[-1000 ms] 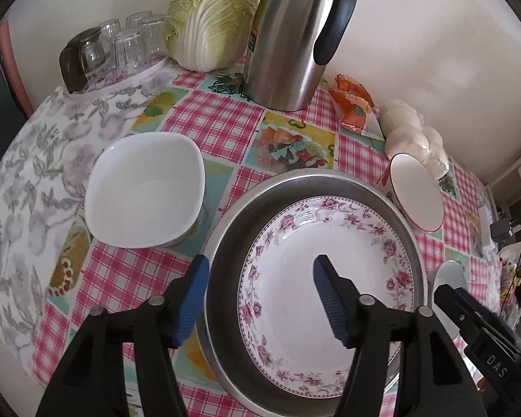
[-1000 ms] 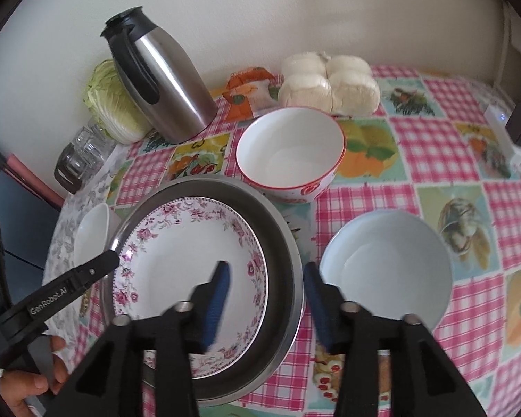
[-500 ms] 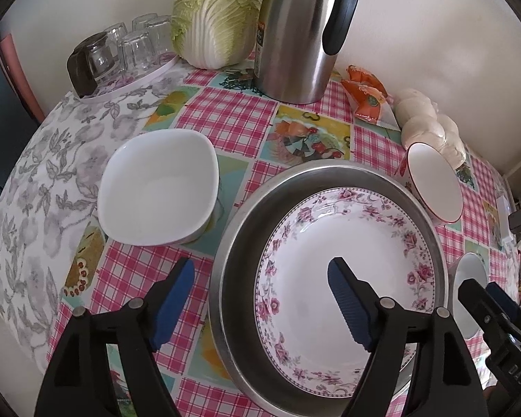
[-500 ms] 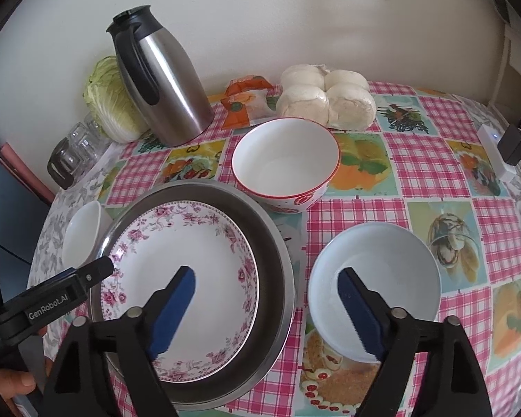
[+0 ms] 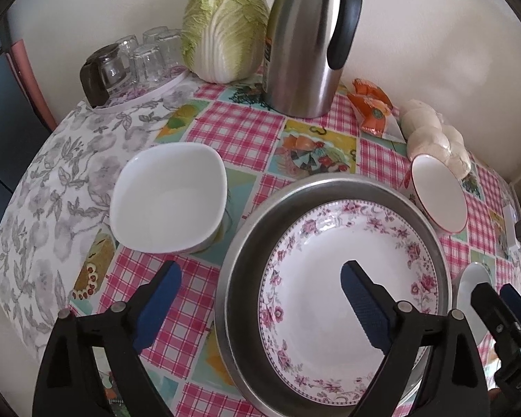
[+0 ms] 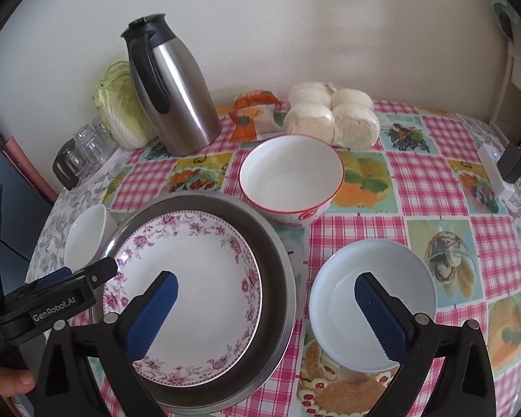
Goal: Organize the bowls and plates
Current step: 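Move both tools to the rim of the red-rimmed white bowl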
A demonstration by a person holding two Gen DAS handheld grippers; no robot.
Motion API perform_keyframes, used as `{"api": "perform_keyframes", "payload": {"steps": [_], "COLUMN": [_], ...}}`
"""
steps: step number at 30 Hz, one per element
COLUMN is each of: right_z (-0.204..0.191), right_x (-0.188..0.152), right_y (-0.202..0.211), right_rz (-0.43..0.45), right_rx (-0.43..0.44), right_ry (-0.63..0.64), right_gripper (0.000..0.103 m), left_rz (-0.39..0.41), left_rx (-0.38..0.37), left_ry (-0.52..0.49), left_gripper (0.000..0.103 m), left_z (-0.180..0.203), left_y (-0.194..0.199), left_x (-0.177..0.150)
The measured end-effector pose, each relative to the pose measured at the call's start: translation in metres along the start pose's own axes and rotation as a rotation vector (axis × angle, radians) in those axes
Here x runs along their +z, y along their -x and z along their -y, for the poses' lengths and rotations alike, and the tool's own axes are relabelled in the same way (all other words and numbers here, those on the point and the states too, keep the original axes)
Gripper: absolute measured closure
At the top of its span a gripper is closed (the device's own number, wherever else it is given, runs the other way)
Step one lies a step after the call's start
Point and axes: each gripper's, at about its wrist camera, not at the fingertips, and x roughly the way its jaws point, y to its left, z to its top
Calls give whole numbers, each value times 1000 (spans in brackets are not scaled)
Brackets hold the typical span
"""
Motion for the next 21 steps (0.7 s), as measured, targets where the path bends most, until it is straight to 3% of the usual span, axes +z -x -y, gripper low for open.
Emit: {"api": "perform_keyframes", "payload": {"steps": [5,11,21], "right_z": [4,13,35], "right_x": [5,12,22], "right_y": [10,21,20], "right_rz": [79,142,116], "right_rx": [0,12,47], "right_ry": [-15,-56,-131], "right_gripper": [0,0,0], "left_rz": [48,143,186], "left_rx": [1,-49,-66], "left_ry": [18,28,18], "left_gripper": [3,3,3], "left_z": [-2,0,8], "left_y": [5,12,19], "left_x": [4,6,14]}}
